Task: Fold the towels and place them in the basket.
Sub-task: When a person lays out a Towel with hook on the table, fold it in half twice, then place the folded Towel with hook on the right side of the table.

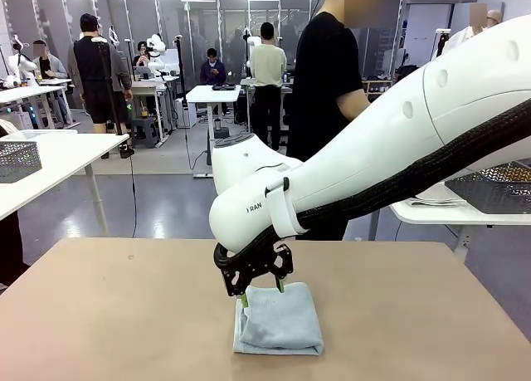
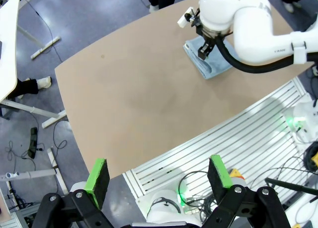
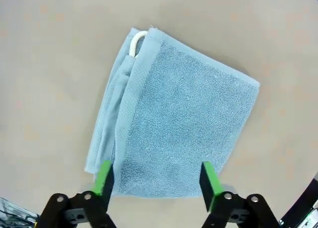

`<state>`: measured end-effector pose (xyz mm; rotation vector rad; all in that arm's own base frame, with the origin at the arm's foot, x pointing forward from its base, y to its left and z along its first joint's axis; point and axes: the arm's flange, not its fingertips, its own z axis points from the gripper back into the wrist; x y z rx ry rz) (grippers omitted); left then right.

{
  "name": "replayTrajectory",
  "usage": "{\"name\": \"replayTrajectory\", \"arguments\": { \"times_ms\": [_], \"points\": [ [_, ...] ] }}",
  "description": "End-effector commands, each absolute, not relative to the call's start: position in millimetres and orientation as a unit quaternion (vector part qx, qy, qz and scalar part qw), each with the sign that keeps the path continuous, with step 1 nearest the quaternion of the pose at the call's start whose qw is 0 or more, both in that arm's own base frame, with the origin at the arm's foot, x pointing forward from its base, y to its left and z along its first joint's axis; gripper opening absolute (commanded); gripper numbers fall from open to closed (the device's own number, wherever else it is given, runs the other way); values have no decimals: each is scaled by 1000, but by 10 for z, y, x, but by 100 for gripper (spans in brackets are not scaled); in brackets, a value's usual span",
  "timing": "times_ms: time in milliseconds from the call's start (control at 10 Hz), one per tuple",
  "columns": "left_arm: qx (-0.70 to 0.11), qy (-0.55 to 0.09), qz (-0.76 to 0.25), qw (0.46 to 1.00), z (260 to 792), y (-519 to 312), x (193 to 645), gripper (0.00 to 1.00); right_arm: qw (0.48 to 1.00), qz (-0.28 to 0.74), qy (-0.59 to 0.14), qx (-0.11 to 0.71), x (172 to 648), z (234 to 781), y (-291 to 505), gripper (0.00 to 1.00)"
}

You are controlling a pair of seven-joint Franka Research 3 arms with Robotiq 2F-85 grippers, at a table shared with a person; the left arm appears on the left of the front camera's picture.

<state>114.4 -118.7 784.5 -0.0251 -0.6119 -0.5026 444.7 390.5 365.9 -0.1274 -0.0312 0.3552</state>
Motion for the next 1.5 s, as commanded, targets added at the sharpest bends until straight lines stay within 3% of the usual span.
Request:
{"name": "replayTrajectory", "arguments": {
  "times_ms": [0,1400],
  "points": [
    [-12,-305,-251,919,7872,-1202,1057,100,985,160,-19,-55,4405,3658,3887,100],
    [-12,-305,-251,919,7872,-1202,1057,100,983,173,-14,-60,4455,3659,3897,100]
  ]
}}
